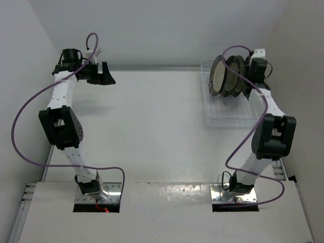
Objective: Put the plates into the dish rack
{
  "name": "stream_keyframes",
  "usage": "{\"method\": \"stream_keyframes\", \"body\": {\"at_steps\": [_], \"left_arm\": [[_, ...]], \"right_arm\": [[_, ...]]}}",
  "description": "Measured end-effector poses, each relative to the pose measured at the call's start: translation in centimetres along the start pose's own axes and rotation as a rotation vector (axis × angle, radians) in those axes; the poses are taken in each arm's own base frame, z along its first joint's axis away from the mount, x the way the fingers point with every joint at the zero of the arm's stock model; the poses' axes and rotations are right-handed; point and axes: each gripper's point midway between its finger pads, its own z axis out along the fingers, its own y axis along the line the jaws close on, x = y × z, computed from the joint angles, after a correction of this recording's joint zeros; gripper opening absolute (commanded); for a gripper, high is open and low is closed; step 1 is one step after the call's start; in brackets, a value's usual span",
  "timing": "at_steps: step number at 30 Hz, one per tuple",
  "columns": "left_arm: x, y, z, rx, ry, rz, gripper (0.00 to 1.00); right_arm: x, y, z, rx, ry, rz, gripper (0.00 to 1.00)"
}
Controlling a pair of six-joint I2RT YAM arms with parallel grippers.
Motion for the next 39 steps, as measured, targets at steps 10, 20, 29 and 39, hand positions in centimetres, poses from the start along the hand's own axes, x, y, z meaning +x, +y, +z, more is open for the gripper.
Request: {"method": "stream_keyframes", "body": {"at_steps": [10,20,29,39], "left_arm": [[0.3,0.0,0.0,-0.003,0.004,0.001,1.0],[0.3,-0.1,-0.1,-0.003,0.003,0.002,1.0],[0.3,-0.1,-0.1,-0.004,0.003,0.002,1.0],[0.3,-0.1,-0.1,-0.003,0.003,0.002,1.0]], "right_arm": [[0.0,2.0,0.3,0.033,-0.025,-0.023,0.0],[2.7,2.7,1.2,0.055,-0.008,0.028,0.01],[1.7,1.5,1.5,0.103,-0.044,0.109,0.55],[-2.1,-1.3,-0.7,0.179,-0.135,0.168,0.6]]}}
